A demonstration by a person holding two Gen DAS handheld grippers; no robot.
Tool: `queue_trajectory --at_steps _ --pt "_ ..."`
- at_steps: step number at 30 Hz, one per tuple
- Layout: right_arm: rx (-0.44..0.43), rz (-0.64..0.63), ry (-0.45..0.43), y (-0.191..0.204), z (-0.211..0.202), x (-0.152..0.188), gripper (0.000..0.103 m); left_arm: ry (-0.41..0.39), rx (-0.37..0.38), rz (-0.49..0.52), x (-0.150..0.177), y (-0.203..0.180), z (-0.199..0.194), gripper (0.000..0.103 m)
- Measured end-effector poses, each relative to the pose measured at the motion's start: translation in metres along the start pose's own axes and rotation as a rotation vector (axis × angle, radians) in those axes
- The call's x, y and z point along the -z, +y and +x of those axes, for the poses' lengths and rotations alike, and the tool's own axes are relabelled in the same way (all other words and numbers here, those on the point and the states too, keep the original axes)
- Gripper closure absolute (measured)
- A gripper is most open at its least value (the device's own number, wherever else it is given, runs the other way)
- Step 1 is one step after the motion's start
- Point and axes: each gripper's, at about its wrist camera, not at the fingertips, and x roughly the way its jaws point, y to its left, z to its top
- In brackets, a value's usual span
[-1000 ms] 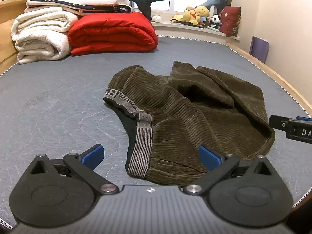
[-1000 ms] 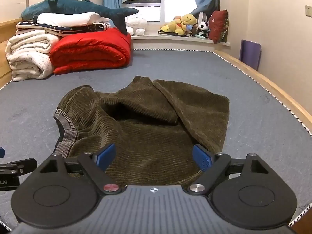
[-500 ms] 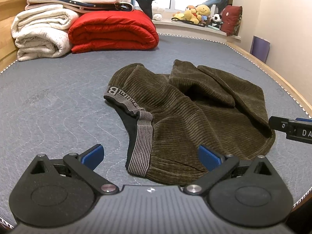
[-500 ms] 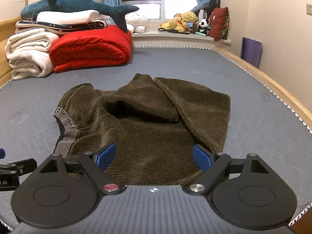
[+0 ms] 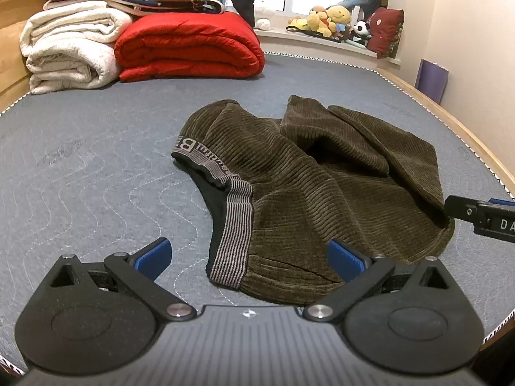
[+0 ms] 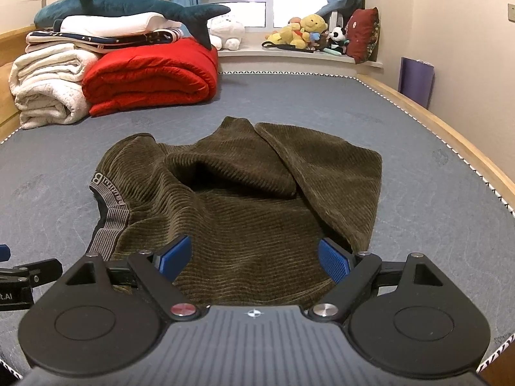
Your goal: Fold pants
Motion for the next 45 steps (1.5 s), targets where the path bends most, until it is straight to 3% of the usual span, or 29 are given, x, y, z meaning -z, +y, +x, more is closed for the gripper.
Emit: queue_trajectory --at_steps 40,45 --pt "-0.007 -0.032 0.012 0.0067 0.0022 0.0007 0.016 0.023 0.019 -0.003 0.0023 0.0009 0.0042 0.000" --pt "-0.006 -0.040 0.013 0.0084 0.0027 0.0012 0.020 0.026 0.022 0.002 0.0025 -0.0001 0.0052 0.000"
